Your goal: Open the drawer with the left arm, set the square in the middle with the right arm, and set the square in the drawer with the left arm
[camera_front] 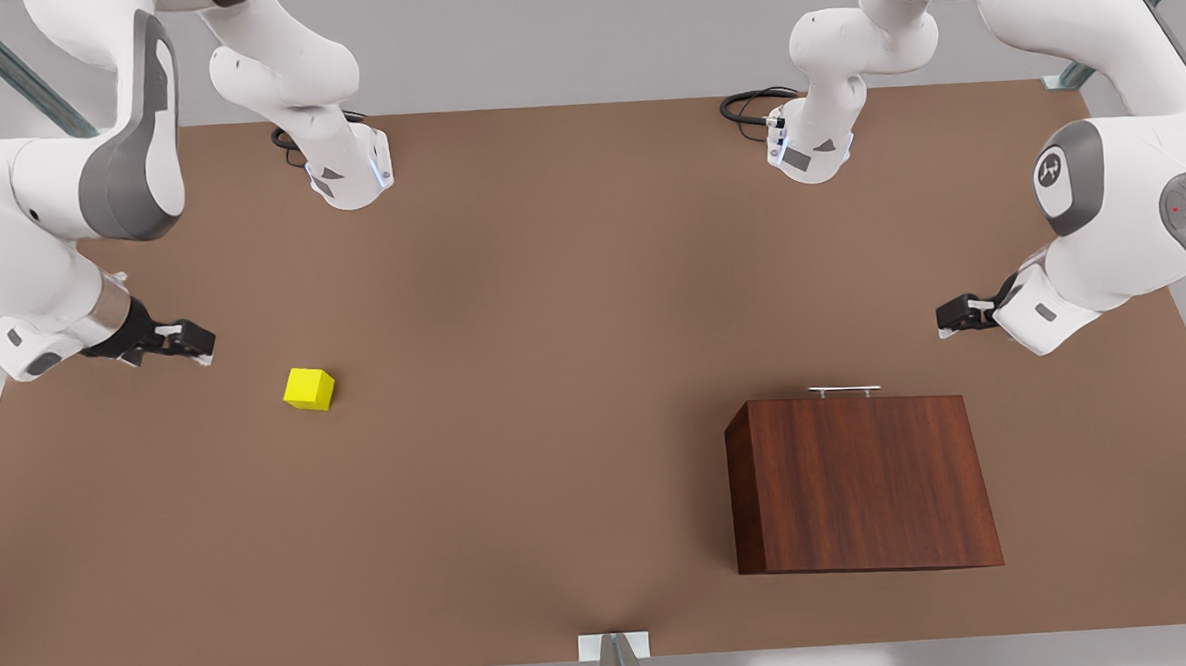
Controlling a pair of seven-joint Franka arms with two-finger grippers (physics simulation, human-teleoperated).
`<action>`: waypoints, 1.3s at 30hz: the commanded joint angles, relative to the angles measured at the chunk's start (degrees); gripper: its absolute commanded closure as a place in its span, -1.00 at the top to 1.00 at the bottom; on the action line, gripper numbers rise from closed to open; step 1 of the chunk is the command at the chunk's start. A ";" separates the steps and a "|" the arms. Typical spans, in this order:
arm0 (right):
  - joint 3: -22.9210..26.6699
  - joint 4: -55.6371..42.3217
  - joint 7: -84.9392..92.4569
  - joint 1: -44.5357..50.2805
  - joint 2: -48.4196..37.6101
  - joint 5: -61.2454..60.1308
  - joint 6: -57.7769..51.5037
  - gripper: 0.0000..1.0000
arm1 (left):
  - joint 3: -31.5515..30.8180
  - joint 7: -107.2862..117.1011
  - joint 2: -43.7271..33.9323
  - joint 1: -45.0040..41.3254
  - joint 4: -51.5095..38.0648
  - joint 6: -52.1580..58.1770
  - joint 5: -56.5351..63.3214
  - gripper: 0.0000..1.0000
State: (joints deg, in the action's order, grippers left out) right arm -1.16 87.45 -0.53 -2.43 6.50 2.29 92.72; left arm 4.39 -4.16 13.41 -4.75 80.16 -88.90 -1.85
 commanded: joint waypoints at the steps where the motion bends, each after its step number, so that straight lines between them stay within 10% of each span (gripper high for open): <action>1: 0.02 -0.09 0.00 -1.18 0.09 0.00 0.09 1.00 | 0.00 -0.06 0.04 0.00 0.00 0.04 0.01 1.00; 5: -0.33 -0.62 0.62 -0.82 1.23 0.44 0.00 1.00 | -0.52 22.01 -0.40 -0.43 8.51 1.82 -1.39 1.00; 13: -4.38 19.42 -0.35 2.43 3.17 -0.09 19.33 1.00 | -3.16 62.52 -14.91 -3.07 50.45 -45.22 -5.44 1.00; 39: -1.48 37.18 -14.50 -3.20 11.52 -5.27 38.23 1.00 | -3.07 80.98 -9.63 -2.81 56.25 -67.46 -0.52 1.00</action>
State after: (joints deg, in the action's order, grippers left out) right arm -2.64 124.71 -15.03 -6.04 18.22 -3.07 131.32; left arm 1.24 76.90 3.86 -8.04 136.41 -156.36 -2.59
